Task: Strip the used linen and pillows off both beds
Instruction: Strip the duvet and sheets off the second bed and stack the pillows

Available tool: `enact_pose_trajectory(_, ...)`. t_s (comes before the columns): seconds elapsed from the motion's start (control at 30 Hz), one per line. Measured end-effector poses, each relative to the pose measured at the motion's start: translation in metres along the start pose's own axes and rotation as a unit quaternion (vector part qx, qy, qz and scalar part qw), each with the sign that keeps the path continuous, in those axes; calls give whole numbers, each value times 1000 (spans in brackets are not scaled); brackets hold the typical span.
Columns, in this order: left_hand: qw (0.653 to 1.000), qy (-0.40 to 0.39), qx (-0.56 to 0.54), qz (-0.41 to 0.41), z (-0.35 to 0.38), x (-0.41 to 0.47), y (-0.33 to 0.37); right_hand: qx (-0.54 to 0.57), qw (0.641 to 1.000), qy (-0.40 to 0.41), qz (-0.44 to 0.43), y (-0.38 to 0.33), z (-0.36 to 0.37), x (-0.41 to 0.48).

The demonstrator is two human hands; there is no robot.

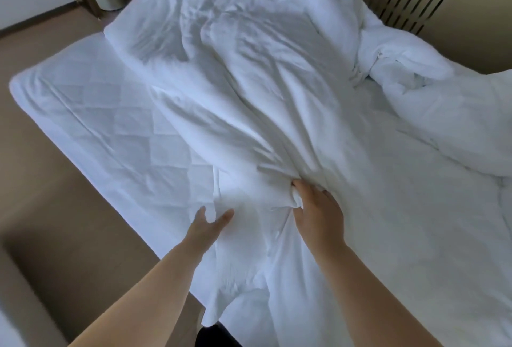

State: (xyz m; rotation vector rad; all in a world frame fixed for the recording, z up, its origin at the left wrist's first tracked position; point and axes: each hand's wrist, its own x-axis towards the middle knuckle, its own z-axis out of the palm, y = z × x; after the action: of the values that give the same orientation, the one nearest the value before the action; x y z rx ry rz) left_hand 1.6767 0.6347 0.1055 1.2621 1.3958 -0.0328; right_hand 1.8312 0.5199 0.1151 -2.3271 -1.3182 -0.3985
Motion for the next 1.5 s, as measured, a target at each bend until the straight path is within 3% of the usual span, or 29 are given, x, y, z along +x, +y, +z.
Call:
enact_pose_trajectory(0.1, 995, -58, -76, -34, 22, 7, -12, 1, 1000, -3, 24, -3, -1, -2)
enact_pose_trajectory(0.2, 986, -59, -143, -58, 28, 16, -12, 14, 999, 13, 30, -4, -3, -3)
enact_pose_trajectory(0.33, 974, -99, -200, -39, 22, 13, -8, -21, 999, 34, 29, -13, -9, -1)
enact_pose_trajectory(0.47, 967, -91, -238, -8, 12, 3, 1, -27, 998, 46, 25, -22, -21, 4)
enact_pose_trajectory(0.8, 980, 18, -171, 97, -147, -38, -26, -12, 998, 59, -26, -77, -14, -4)
enact_pose_trajectory(0.93, 991, 71, -95, 69, -179, -68, -76, 13, 1000, 22, 3, -91, -2, -25)
enact_pose_trajectory(1.13, 998, 19, -43, 33, -186, -56, -80, 58, 985, -105, 126, -121, -8, -29)
enact_pose_trajectory(1.27, 998, -39, -40, 0, -197, -14, -57, -4, 999, -38, 8, -155, 3, -23)
enact_pose_trajectory(1.37, 994, -68, -85, -32, -204, 33, -52, -90, 993, -50, -56, -201, 28, 2)
enact_pose_trajectory(1.5, 981, -106, -149, -66, -203, 52, -48, -181, 981, -63, -42, -237, 70, 36)
